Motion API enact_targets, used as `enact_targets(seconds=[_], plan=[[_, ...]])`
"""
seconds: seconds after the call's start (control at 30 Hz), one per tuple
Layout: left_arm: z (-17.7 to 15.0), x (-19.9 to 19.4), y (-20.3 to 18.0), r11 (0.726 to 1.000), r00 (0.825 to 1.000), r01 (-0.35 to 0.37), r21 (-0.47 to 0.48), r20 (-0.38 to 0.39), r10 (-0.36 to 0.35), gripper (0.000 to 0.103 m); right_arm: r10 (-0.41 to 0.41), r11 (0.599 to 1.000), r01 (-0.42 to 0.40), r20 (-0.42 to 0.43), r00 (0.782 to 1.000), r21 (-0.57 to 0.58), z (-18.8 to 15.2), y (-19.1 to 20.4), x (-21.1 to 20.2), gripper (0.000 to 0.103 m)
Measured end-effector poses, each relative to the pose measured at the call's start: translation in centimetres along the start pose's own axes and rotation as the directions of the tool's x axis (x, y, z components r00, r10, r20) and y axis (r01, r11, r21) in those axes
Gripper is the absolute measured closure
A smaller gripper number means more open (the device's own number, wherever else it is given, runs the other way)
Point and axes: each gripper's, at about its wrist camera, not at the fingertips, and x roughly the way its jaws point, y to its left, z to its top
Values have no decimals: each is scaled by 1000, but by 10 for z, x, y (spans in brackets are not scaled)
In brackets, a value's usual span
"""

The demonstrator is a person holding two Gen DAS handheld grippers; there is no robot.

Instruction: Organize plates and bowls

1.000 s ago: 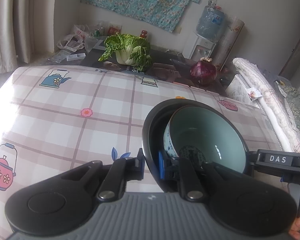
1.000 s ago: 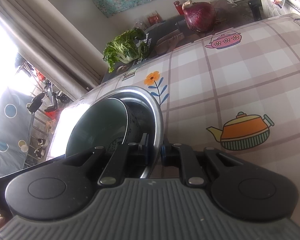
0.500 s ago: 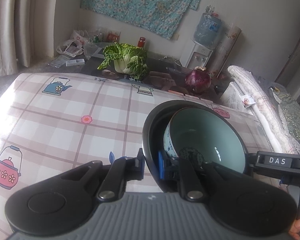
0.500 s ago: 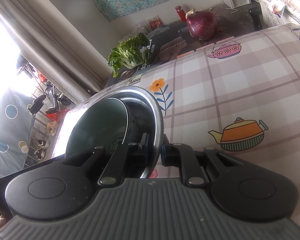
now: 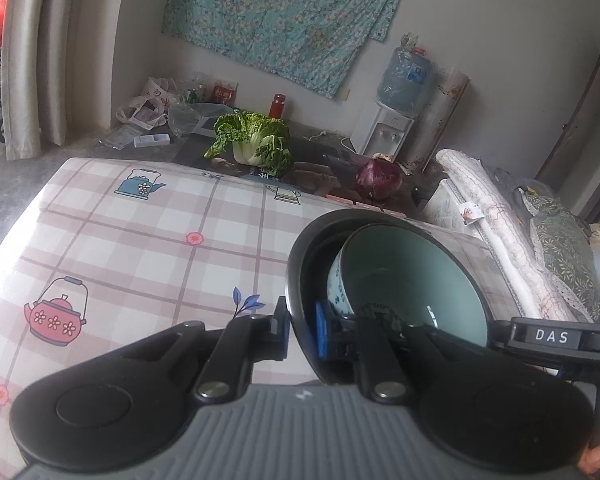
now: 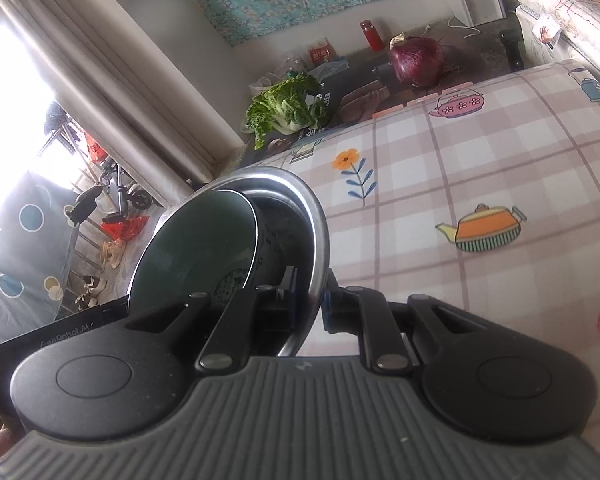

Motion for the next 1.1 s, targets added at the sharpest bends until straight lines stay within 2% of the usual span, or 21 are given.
enact_targets(seconds=[0.27, 0.47, 0.8, 1.1], plan=[[-33, -41, 10, 1000, 1000, 3, -8, -7, -3, 91, -1, 1000, 1, -13, 1000, -10, -42, 19, -32, 91], [-61, -57, 14, 1000, 999, -1, 1, -34, 1, 91, 0, 1000, 0, -34, 999, 9, -78, 21, -45, 91], [-98, -50, 22, 1000, 993, 8, 2, -119, -7, 90, -34, 999, 37, -94, 995, 29, -125, 7, -46, 90], [-106, -40, 26, 1000, 988, 5, 6, -152, -4, 89, -58, 998, 61, -112, 992, 24, -130, 1, -36, 90]])
